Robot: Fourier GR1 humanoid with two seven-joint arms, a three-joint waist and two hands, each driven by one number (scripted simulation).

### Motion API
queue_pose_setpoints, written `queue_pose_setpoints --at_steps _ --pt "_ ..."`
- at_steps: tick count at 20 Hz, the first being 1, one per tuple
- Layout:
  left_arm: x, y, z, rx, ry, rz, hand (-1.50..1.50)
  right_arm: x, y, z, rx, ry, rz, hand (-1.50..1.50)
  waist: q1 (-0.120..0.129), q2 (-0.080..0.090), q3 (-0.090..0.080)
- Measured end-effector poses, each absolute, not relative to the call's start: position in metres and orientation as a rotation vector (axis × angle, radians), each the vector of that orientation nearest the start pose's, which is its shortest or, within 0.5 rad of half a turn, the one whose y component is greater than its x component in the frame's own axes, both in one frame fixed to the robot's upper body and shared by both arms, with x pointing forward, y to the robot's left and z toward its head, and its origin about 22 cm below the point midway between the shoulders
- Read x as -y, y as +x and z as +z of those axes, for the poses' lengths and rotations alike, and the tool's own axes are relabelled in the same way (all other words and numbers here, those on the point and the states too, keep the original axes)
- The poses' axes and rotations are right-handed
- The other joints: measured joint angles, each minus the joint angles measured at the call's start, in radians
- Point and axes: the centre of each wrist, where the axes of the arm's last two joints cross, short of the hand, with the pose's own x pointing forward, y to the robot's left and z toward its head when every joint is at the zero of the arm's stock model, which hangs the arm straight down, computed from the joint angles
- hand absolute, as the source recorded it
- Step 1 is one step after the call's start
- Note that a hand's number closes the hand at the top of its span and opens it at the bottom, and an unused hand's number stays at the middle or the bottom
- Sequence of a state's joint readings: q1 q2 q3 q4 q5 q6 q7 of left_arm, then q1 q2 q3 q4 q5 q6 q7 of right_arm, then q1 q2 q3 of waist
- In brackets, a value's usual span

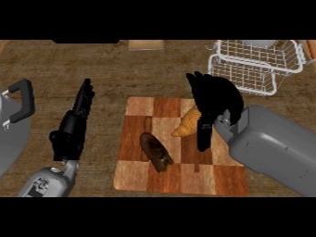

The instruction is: Pick the croissant from the cutting board and place it in the tiered basket

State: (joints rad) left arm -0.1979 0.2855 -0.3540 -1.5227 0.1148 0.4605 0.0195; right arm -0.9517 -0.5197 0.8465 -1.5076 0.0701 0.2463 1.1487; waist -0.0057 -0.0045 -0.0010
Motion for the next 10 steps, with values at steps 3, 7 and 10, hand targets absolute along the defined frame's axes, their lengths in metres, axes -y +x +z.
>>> queue_pose_setpoints --at_steps 3,7,10 --pt "-0.198 0.271 0.031 1.659 0.193 -0.102 0.00 0.098 0.313 0.159 0.877 -0.809 1.319 -1.50 0.000 0.000 0.000" --pt "-0.196 0.271 0.036 1.662 0.190 -0.105 0.00 0.100 0.312 0.148 0.859 -0.785 1.309 -1.50 0.003 0.001 0.000" --pt "-0.196 0.265 0.036 1.659 0.193 -0.107 0.00 0.103 0.314 0.147 0.869 -0.772 1.294 -1.50 0.006 0.001 0.001"
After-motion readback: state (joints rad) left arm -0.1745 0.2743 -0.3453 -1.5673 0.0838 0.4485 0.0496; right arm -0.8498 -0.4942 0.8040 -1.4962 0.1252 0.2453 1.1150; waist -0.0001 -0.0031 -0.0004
